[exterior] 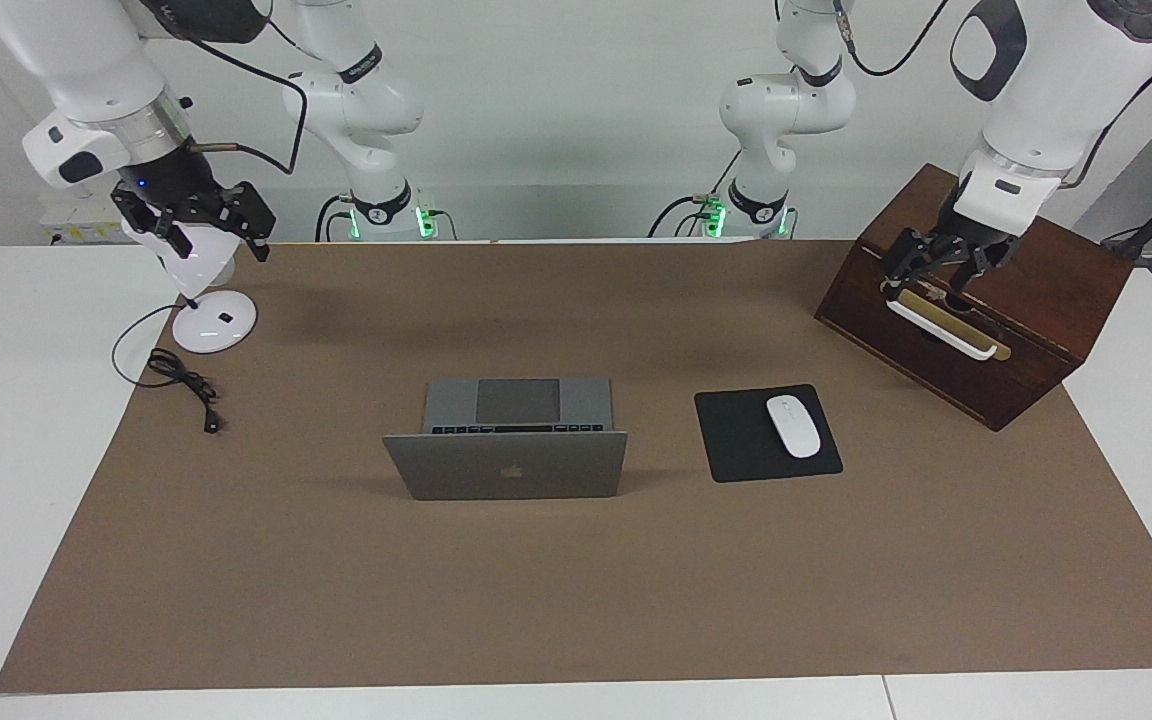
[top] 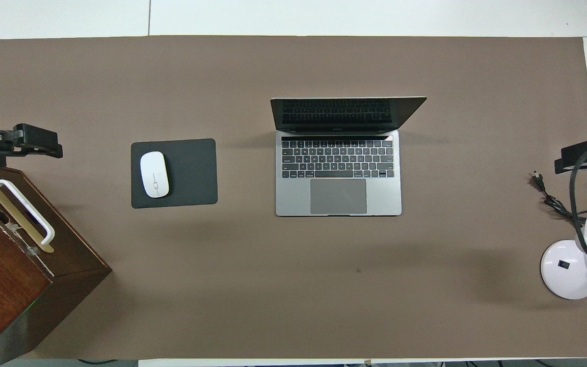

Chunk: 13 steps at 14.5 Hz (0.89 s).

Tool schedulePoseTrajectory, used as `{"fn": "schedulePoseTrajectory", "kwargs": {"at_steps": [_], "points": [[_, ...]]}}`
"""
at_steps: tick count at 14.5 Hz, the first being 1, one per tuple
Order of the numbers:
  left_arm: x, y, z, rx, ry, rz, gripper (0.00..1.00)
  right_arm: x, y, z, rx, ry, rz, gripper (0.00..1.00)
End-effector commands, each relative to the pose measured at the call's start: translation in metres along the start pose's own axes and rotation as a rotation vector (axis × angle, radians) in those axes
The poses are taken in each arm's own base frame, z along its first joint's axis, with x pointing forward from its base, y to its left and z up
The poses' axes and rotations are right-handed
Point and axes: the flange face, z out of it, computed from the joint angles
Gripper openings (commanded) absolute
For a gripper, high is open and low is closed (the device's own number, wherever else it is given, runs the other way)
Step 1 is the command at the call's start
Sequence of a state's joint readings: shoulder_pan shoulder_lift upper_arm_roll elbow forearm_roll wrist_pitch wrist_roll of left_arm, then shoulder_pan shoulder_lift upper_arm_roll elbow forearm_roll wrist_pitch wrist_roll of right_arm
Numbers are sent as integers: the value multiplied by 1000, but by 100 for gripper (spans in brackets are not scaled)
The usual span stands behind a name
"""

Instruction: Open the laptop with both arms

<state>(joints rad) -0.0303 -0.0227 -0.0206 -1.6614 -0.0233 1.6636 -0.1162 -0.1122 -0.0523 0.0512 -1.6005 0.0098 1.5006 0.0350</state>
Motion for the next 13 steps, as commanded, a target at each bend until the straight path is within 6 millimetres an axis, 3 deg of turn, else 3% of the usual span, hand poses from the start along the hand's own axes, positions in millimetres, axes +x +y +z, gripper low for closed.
{"fn": "schedulePoseTrajectory", "kwargs": {"at_steps": [1,13], "points": [[-7,-8,-1,20,-21,18,100,-4,4,-2,-8,16,-20,100],[-8,-10,-1,29,-30,52,100,-5,5,-2,-8,16,-16,100]]}}
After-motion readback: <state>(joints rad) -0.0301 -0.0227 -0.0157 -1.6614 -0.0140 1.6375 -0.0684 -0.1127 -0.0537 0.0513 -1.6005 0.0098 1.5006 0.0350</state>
